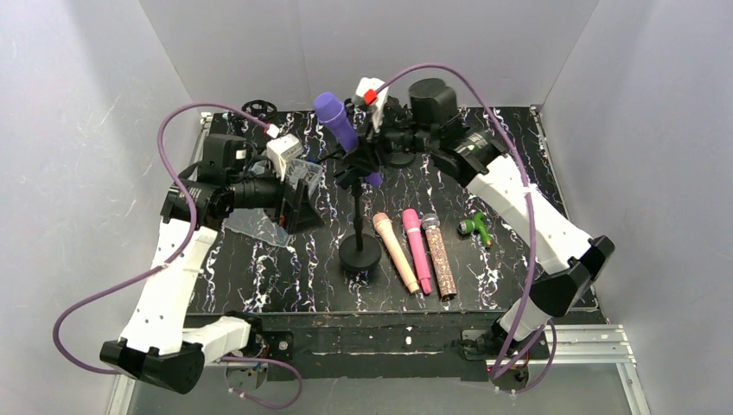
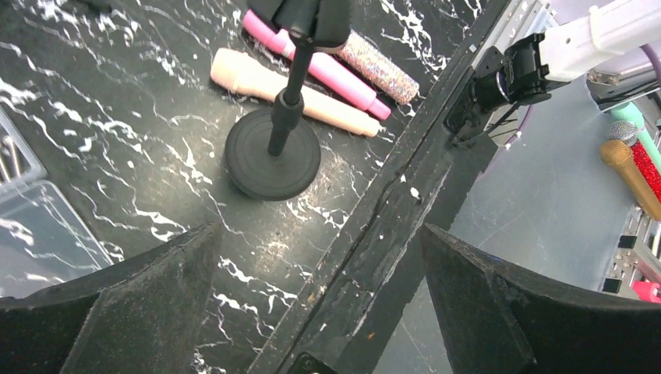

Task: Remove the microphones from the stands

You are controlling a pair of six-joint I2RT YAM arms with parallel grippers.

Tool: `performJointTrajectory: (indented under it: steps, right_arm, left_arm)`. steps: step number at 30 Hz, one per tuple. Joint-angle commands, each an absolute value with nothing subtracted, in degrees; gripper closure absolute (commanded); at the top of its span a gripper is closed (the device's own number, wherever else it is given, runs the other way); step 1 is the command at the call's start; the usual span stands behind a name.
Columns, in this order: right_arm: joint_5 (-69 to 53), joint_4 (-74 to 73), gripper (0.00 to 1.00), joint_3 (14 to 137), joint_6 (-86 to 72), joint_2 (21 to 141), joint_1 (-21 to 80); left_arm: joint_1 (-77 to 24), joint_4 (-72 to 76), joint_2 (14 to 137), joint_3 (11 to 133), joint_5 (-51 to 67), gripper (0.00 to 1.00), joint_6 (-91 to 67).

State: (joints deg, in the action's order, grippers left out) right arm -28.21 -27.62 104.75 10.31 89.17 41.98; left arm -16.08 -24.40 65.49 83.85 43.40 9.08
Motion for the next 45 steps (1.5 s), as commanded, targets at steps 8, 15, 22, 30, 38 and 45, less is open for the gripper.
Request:
performJointTrajectory:
  steps: [8, 15, 22, 30, 38, 45]
  right_arm:
    - [-18.9, -23.6, 0.99, 105.2, 12.5, 91.5, 48.2]
    - [-17.8, -23.4, 0.99, 101.2, 11.6, 90.4, 49.9]
    - [-18.9, -23.9, 0.99, 98.8, 11.4, 87.9, 50.1]
    - [-21.5, -24.6, 0.99, 99.3, 9.9, 87.7, 50.1]
    - [-21.7, -24.2, 0.99, 98.3, 8.7, 87.2, 49.9]
    - [-22.1, -24.0, 0.99, 98.0, 8.1, 87.3, 49.8]
  left_arm:
    - [-12.4, -15.2, 55.2, 68.0, 43.7, 0.01, 5.5]
    - [-10.1, 2.0, 54.9, 59.8, 46.8, 0.01, -2.9]
    - [-10.0, 15.9, 58.7, 59.6, 54.8, 0.01, -6.3]
    - [-10.1, 12.7, 61.1, 64.5, 58.8, 0.01, -3.0]
    - [-10.4, 18.1, 63.1, 63.2, 58.6, 0.01, -2.5]
    - [-10.8, 20.6, 63.9, 61.3, 58.8, 0.07, -2.5]
